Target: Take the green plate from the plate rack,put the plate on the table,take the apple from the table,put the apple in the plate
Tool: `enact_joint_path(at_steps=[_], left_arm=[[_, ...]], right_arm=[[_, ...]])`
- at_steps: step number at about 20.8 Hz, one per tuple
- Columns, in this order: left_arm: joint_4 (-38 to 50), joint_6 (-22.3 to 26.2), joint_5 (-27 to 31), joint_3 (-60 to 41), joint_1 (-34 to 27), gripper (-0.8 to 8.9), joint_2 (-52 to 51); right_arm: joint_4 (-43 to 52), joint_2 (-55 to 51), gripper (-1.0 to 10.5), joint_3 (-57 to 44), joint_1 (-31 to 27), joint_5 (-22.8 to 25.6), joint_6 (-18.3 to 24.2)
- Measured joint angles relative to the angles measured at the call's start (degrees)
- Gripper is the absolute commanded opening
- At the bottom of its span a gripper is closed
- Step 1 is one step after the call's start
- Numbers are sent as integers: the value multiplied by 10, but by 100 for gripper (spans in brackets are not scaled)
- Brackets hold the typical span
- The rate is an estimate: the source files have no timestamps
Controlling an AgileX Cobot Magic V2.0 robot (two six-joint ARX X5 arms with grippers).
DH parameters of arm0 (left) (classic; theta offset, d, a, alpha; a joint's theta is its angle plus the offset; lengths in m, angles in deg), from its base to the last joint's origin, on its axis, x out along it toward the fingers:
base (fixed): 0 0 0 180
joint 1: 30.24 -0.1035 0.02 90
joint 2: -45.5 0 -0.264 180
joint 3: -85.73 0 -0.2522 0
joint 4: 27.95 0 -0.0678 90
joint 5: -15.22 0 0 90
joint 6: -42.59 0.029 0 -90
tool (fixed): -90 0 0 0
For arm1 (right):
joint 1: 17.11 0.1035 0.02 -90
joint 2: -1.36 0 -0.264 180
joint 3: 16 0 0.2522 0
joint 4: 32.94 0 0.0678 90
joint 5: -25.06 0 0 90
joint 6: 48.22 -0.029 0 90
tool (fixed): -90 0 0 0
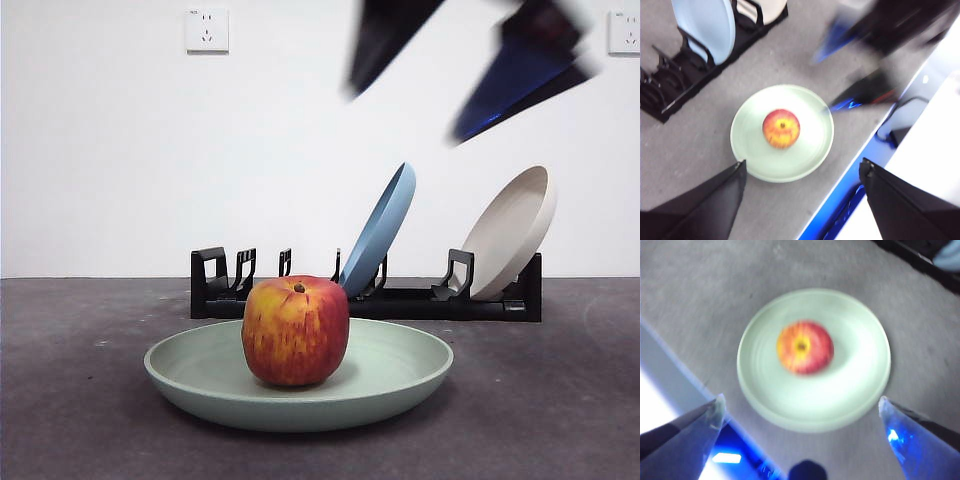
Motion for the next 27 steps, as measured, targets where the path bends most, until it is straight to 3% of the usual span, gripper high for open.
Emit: enact_joint_path(at_steps=[5,11,13,16,17,27], left_arm=[[-31,0,-7,0,0,377,0],[-58,0,-57,0,0,366,0],[-64,0,-74,0,0,249,0],[-68,0,-94,0,0,-27,0],[-68,0,-96,0,0,-6,0],[-75,-2,-105,0,0,-3,0]], right_arm=[[-131,-104,531,0,0,-61,0],[-243,-170,521,0,0,-114,-5],[-265,-179,409,0,0,-126,-7],[-283,-186,96,0,0,-130,-9],[-285,-187,-9,0,0,-130,-9],[-283,-189,1,0,0,-130,-9]])
